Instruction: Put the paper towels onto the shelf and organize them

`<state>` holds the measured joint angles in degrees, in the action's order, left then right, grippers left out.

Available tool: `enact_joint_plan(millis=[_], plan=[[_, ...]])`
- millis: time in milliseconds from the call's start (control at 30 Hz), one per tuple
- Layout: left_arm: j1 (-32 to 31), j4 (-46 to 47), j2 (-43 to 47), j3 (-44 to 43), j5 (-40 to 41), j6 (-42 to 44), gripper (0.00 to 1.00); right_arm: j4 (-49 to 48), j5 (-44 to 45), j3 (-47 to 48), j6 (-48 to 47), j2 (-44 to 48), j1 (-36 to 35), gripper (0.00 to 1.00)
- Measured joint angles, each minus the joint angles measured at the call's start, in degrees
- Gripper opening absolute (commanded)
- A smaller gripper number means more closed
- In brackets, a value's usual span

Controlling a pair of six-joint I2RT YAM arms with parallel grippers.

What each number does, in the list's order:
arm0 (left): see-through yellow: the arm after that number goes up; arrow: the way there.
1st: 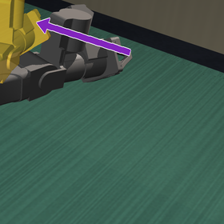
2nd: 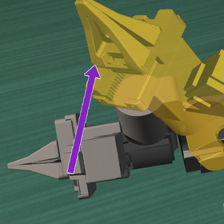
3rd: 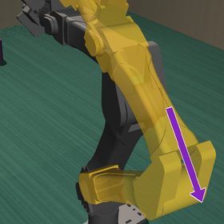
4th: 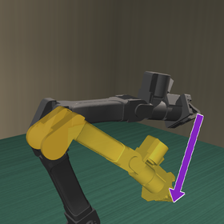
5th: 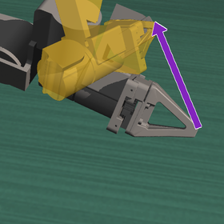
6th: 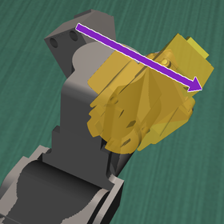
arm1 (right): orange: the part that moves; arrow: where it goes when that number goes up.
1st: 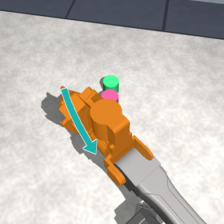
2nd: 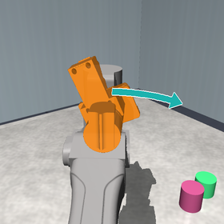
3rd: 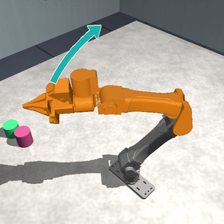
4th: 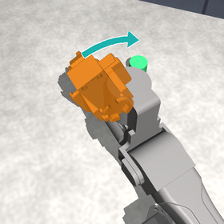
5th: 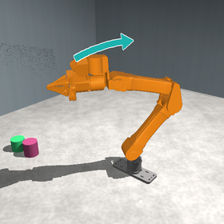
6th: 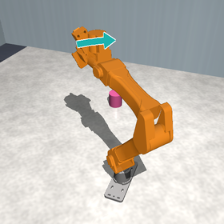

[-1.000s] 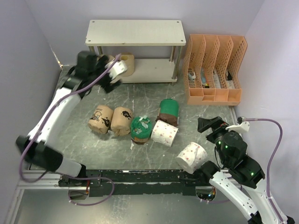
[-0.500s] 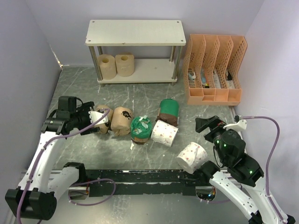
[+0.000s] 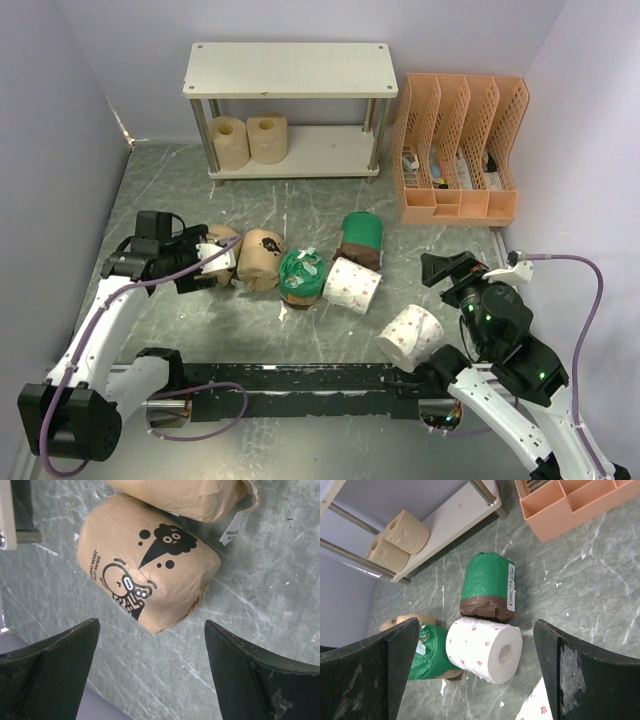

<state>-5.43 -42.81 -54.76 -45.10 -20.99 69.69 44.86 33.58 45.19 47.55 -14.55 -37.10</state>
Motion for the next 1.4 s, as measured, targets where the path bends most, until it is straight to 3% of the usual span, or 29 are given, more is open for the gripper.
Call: enact_joint_plan(millis=[433, 833, 1033, 1167, 1400], plan=[[0.0, 2.3, -5.3, 4.1, -0.4, 3.3, 0.91, 0.0, 0.0, 0.0, 0.0, 0.2, 0.0, 0.96], [0.0, 15.0, -7.1, 8.6, 0.9, 0.9, 0.8, 0.0, 0.1, -0.4, 0.2, 0.0, 0.0, 0.96], [0.0, 16.7, -7.7, 8.8, 0.8, -0.1, 0.47, 0.0, 0.3, -0.4, 0.2, -0.3, 0.0, 0.96], [0.0, 15.9, -8.5, 7.4, 0.5, -0.6, 0.08, 0.0, 0.3, -0.4, 0.2, -1.0, 0.0, 0.96], [0.1, 11.6, -9.4, 4.8, -0.9, -1.1, 0.07, 0.0, 0.3, -0.4, 0.2, -1.7, 0.0, 0.96]])
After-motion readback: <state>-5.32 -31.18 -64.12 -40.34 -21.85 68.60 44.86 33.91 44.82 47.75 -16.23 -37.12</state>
